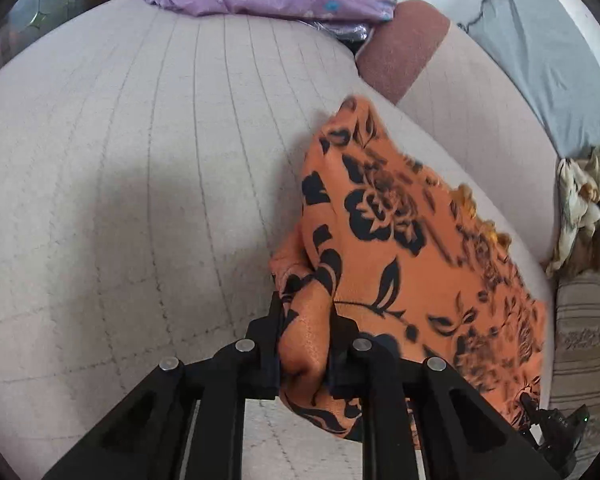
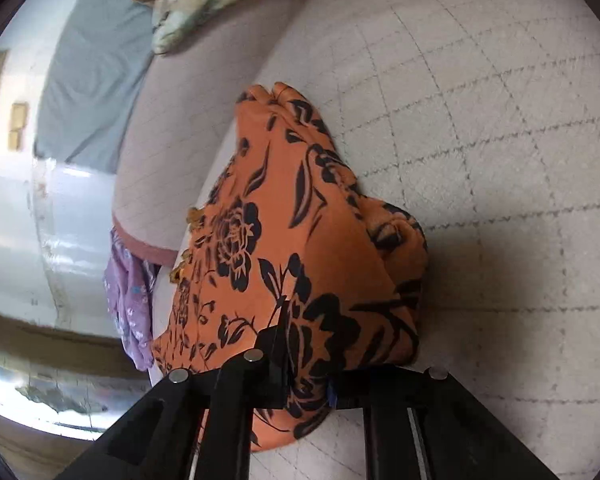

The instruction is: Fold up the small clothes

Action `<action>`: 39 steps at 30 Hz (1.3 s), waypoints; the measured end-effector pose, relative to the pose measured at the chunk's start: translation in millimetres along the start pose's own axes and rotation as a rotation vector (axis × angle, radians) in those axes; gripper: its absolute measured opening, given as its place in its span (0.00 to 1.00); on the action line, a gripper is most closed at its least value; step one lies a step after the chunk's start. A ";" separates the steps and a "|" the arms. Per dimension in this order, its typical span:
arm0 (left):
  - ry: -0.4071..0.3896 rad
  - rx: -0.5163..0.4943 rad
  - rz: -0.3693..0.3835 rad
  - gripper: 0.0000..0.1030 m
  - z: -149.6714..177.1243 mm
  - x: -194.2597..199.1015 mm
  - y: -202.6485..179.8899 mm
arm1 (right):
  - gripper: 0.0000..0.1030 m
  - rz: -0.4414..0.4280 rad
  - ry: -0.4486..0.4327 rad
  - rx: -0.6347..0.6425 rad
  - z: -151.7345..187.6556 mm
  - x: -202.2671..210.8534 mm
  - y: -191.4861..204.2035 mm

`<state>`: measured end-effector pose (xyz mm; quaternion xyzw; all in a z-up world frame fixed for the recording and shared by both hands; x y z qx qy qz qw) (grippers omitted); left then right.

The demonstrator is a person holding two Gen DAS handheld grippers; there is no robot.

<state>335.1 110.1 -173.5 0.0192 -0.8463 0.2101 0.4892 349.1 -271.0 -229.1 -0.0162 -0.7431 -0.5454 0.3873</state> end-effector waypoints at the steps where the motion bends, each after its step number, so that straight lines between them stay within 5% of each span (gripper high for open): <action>1: -0.028 -0.020 0.001 0.15 -4.8 12.4 -4.1 | 0.12 -0.007 -0.009 0.028 -1.8 4.8 10.6; 6: -0.205 -0.112 0.053 0.14 -24.5 103.6 -41.3 | 0.09 -0.098 -0.078 0.212 -1.6 68.6 84.3; 10: -0.239 -0.133 0.100 0.14 7.4 158.1 -36.3 | 0.09 -0.146 -0.112 0.281 13.3 128.9 101.6; 13: -0.194 -0.137 0.074 0.18 62.1 160.3 -8.9 | 0.09 -0.121 -0.091 0.294 45.1 163.9 67.9; 17: 0.067 -0.123 -0.072 0.25 149.9 87.2 59.8 | 0.22 0.090 0.065 0.225 99.6 155.2 -56.5; 19: 0.039 -0.084 -0.011 0.32 148.5 87.2 69.9 | 0.21 0.156 0.110 0.139 111.4 155.8 -107.9; 21: -0.020 -0.087 -0.101 0.49 131.3 106.8 75.3 | 0.34 0.156 0.057 0.136 105.0 176.2 -112.4; 23: -0.120 -0.094 -0.119 0.64 110.1 127.1 70.7 | 0.66 0.177 -0.024 0.180 88.2 197.2 -104.1; 26: -0.174 -0.169 -0.122 0.66 100.6 141.1 49.6 | 0.67 0.159 -0.113 0.247 62.4 217.2 -76.8; 30: -0.146 -0.278 -0.083 0.66 117.0 123.5 16.6 | 0.67 0.111 -0.093 0.389 40.3 191.3 -21.9; 39: -0.048 -0.377 -0.100 0.66 148.5 89.2 -0.7 | 0.60 0.274 0.015 0.588 0.7 74.4 5.8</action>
Point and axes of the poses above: each gripper's, at about its wrist camera, not at the fingertips, and x roughly against the way its jaws point, y to its left, z to its underside, the point moved 10 cm from there along -x, roughly the way its jaws point, and after that the axes turned 5 degrees about -x, right-handed, at the moved point
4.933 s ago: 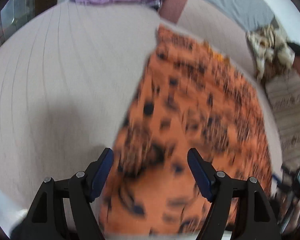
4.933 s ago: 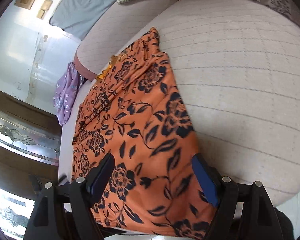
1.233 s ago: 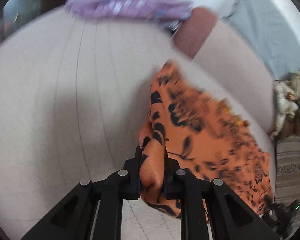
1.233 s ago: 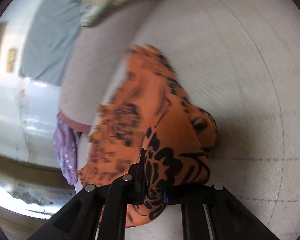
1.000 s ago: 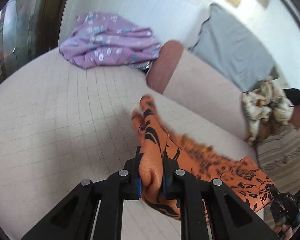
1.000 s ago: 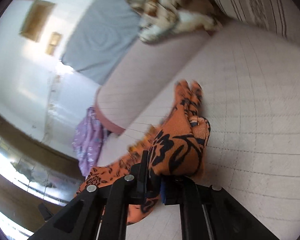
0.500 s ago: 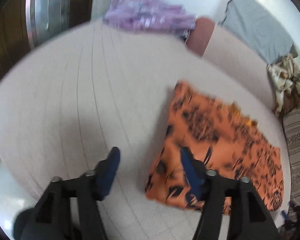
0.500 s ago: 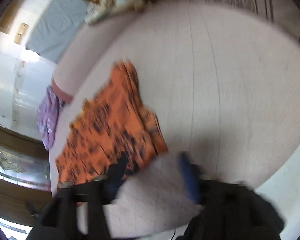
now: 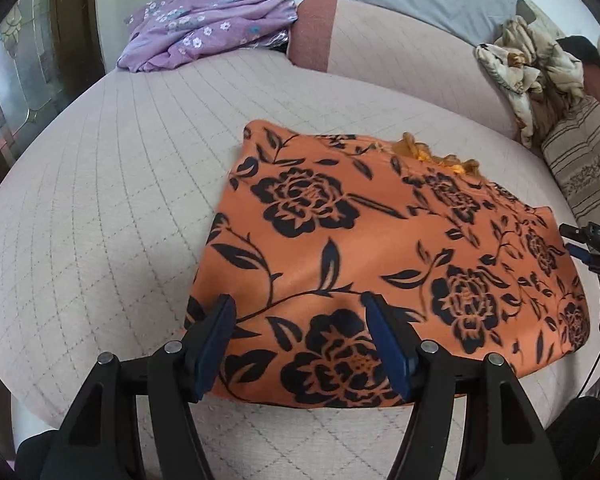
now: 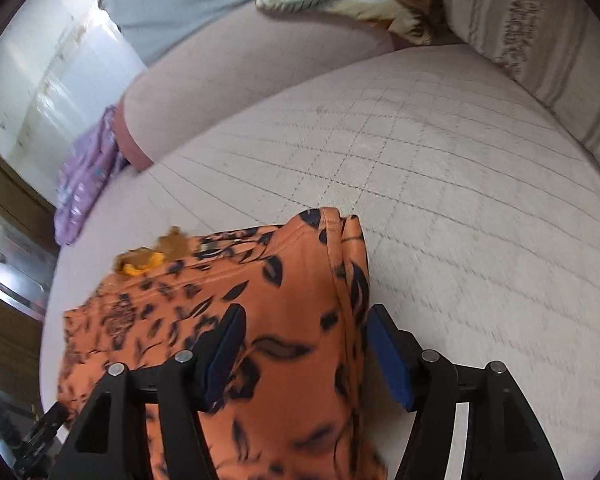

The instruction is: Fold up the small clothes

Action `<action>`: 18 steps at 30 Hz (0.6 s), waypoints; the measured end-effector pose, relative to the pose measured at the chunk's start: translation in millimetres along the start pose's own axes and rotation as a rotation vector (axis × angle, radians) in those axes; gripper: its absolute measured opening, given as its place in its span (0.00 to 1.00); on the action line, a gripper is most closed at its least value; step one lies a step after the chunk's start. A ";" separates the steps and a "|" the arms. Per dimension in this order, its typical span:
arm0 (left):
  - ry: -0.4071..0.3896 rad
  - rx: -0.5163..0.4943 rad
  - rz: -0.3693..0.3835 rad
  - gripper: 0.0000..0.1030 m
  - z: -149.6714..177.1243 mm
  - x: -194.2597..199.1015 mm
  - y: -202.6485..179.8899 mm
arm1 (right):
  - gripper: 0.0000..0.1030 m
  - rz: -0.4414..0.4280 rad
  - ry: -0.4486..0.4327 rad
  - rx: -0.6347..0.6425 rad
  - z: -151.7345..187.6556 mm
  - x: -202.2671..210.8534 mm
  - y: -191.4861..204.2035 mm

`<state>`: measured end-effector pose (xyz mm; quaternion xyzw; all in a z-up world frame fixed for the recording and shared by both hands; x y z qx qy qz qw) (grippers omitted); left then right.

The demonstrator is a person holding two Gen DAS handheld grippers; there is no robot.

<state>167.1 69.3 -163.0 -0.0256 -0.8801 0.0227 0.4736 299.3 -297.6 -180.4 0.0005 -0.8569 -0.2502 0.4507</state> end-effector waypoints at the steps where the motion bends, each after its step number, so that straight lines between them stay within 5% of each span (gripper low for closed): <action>1: 0.005 0.008 0.002 0.66 0.5 -0.9 1.8 | 0.49 0.007 0.008 0.014 -1.2 -6.4 0.7; 5: -0.001 0.009 -0.001 0.66 -2.0 -4.5 4.0 | 0.06 0.074 0.011 0.087 -7.4 -21.4 6.5; 11: -0.032 -0.017 0.004 0.66 -10.9 -2.7 -3.5 | 0.06 0.132 -0.080 0.128 -22.4 0.8 3.8; 14: -0.012 -0.024 0.002 0.66 -13.0 -13.8 -7.5 | 0.06 0.125 0.005 0.029 -10.4 -26.8 -27.6; 18: 0.013 -0.039 0.008 0.72 -10.7 -26.3 -9.4 | 0.16 0.107 -0.030 -0.032 -9.0 -16.1 -33.2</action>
Point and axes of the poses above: each gripper's, at about its wrist camera, not at the fingertips, and x roughly against the way its jaws point, y to its left, z to its underside, the point moved 10 cm from there along -x, roughly the way its jaws point, and after that the axes turned 5 degrees about -x, right-handed, at the moved point
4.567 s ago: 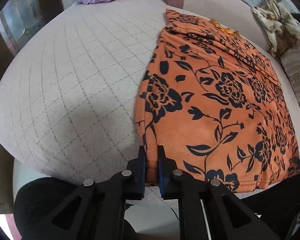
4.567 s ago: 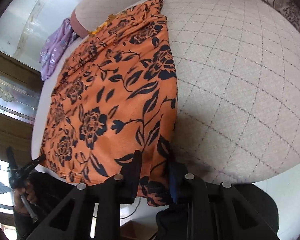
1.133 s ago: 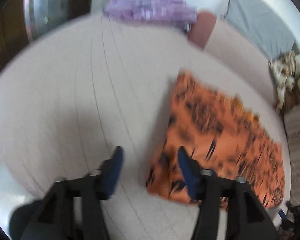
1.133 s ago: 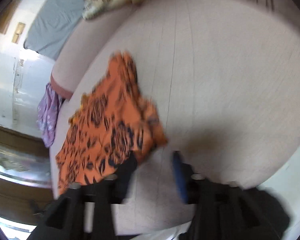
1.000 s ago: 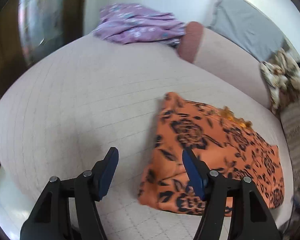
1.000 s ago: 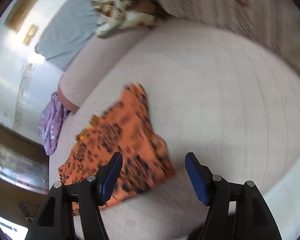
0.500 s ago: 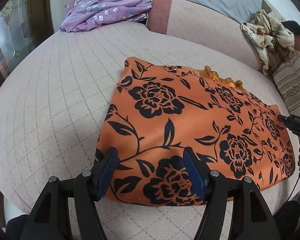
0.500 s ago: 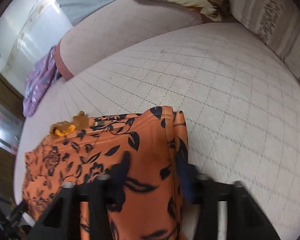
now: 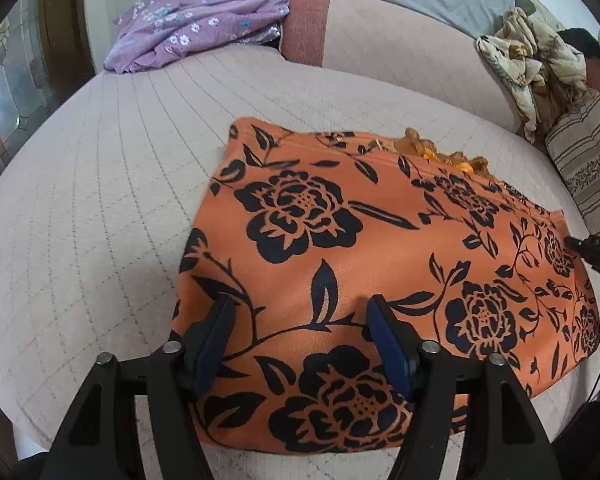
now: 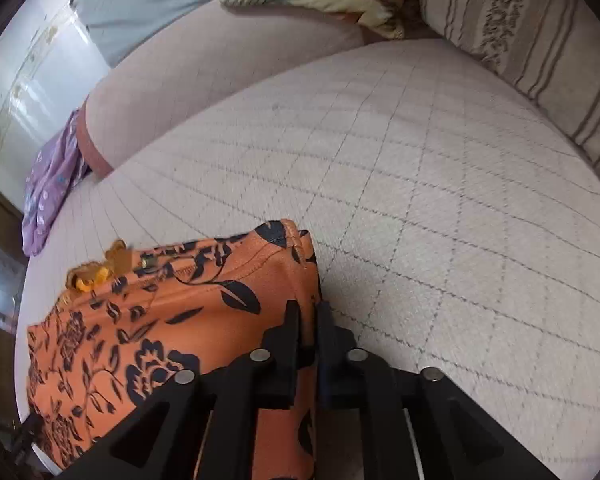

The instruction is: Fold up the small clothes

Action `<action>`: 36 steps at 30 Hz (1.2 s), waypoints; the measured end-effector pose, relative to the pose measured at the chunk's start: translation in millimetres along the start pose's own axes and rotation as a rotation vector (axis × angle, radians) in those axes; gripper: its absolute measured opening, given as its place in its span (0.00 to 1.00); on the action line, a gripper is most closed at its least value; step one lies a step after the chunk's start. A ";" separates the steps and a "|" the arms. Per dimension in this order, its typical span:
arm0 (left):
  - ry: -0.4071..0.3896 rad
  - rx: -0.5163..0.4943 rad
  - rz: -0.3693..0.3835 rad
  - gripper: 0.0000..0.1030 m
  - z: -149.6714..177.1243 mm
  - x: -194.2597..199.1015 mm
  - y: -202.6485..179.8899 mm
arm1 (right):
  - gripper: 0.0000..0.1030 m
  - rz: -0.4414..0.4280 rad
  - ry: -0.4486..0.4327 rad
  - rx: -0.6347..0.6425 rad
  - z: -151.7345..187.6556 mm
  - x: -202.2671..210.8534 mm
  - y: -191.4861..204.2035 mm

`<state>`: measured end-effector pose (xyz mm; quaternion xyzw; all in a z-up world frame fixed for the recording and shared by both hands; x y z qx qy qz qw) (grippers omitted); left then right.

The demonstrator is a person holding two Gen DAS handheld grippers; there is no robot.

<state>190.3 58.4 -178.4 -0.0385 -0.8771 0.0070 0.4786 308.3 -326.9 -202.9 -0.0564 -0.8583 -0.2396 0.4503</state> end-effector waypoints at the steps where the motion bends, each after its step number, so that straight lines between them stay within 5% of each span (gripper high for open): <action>1: 0.006 -0.027 -0.014 0.73 1.0 -2.8 -1.2 | 0.20 0.011 0.008 0.013 0.5 4.8 1.5; 7: 0.014 -0.008 -0.004 0.73 -3.4 3.9 -4.6 | 0.24 -0.017 -0.138 0.003 -11.2 70.9 21.7; 9: -0.034 0.006 0.031 0.73 -13.8 20.4 -3.2 | 0.42 -0.124 -0.163 0.013 -6.1 94.8 44.2; 10: -0.071 0.012 0.040 0.73 -21.5 30.3 -0.4 | 0.73 -0.185 -0.160 0.043 2.9 104.2 59.7; 11: -0.093 0.016 0.046 0.73 -27.5 36.7 3.3 | 0.83 -0.227 -0.147 0.070 12.1 106.8 70.5; 14: -0.089 0.064 0.088 0.73 -44.3 37.5 25.3 | 0.82 -0.285 -0.033 0.111 46.4 89.4 81.9; 18: 0.031 0.128 0.176 0.65 -61.7 1.3 54.0 | 0.83 -0.271 0.060 0.080 79.5 66.3 63.9; 23: 0.208 0.075 0.112 0.19 -89.9 -71.6 71.0 | 0.82 -0.247 0.072 0.082 91.5 51.1 49.1; 26: 0.195 0.078 0.045 0.19 -115.6 -95.5 81.5 | 0.82 -0.240 0.063 0.097 94.7 50.8 47.3; 31: 0.033 0.026 -0.028 0.21 -136.8 -57.2 75.8 | 0.82 -0.249 0.065 0.095 92.8 49.7 49.7; 36: -0.079 -0.025 0.036 0.49 -108.9 10.4 50.4 | 0.82 -0.307 0.034 0.033 71.0 69.2 59.1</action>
Point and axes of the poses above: each gripper's, at about its wrist camera, not at the fingertips, and x roughly against the way its jaws point, y to its left, z to its underside, the point moved 10 cm from there along -x, roughly the way its jaws point, and after that the axes turned 5 degrees about -x, right-handed, at the moved point
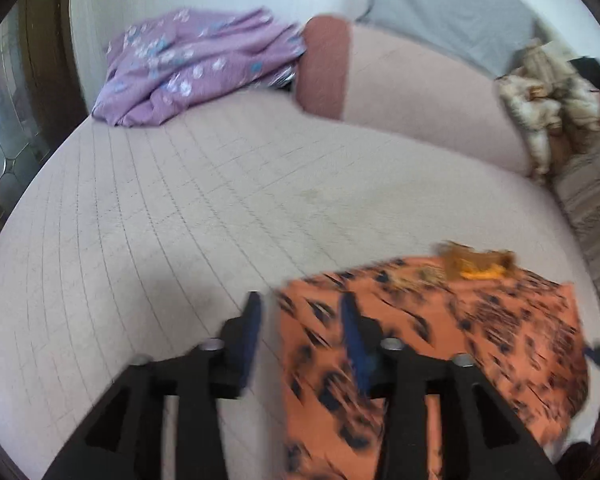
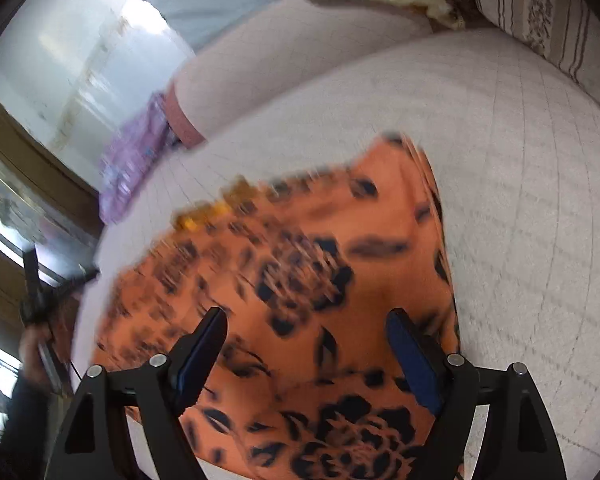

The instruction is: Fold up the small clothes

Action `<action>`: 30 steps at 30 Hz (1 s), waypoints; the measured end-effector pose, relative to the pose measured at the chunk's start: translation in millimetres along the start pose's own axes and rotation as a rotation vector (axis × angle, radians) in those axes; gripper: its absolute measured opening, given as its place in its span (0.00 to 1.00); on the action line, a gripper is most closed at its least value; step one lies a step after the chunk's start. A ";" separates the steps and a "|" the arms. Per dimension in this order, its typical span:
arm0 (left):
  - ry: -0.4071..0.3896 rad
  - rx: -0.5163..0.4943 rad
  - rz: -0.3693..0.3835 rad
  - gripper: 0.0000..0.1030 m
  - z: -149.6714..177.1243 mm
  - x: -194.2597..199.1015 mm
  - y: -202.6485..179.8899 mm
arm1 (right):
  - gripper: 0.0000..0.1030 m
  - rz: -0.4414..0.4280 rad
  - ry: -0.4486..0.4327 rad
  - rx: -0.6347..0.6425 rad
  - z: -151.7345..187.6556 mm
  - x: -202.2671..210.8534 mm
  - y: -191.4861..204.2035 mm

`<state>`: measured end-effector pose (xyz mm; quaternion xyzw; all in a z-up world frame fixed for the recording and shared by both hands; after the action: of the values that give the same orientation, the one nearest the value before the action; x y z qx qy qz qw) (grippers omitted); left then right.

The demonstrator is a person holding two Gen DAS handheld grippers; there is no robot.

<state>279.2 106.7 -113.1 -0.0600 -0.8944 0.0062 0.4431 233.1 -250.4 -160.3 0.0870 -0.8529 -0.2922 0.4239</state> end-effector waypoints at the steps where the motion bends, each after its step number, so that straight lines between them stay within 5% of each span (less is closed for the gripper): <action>1: -0.011 -0.008 0.015 0.53 7.4 9.3 -9.2 | 0.82 -0.025 -0.011 0.002 -8.0 3.0 5.9; 4: -0.028 -0.027 0.064 0.59 32.9 32.7 -33.7 | 0.82 -0.120 0.008 -0.044 -36.4 -4.7 8.5; 7: -0.002 -0.022 0.103 0.59 64.1 42.2 -55.2 | 0.80 -0.012 0.041 -0.202 -69.1 -35.3 -54.8; 9: 0.013 -0.003 0.113 0.59 83.6 48.9 -61.2 | 0.77 0.021 -0.046 -0.458 -85.1 -24.7 -110.8; 12: 0.034 0.024 0.113 0.59 105.7 50.8 -57.2 | 0.78 -0.090 -0.139 -0.447 -91.0 11.9 -97.6; 15: 0.051 0.033 0.104 0.59 117.0 50.8 -57.3 | 0.78 -0.071 -0.157 -0.312 -75.2 40.8 -67.8; 17: 0.031 0.038 0.090 0.59 115.7 55.2 -55.6 | 0.78 -0.153 -0.152 -0.285 -55.8 56.7 -40.2; 22: -0.035 0.036 0.055 0.68 103.8 70.6 -55.1 | 0.80 -0.338 0.060 -0.242 28.8 40.0 9.8; 24: -0.018 0.033 0.026 0.68 106.3 71.0 -54.0 | 0.76 -0.217 0.108 -0.281 55.0 17.9 -21.3; 25: -0.004 0.027 0.010 0.68 109.8 72.6 -52.2 | 0.63 -0.198 0.086 -0.357 59.7 17.3 -41.3; 27: -0.010 0.032 -0.003 0.68 112.7 78.3 -48.5 | 0.64 -0.217 0.016 -0.476 55.8 38.7 -57.2; 30: -0.015 0.057 -0.002 0.68 114.5 82.1 -44.8 | 0.75 -0.188 -0.046 -0.394 49.2 68.5 -40.3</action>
<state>134.6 76.3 -114.7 -0.0463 -0.8973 0.0318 0.4378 148.2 -289.5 -160.4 0.0749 -0.7769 -0.4932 0.3841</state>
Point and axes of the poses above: each gripper's, at about its wrist camera, not at the fingertips, and x roughly against the way its jaws point, y to its left, z to its underside, the point moved 10 cm from there along -x, roughly the way its jaws point, and after that the axes turned 5 degrees about -x, right-handed, at the moved point
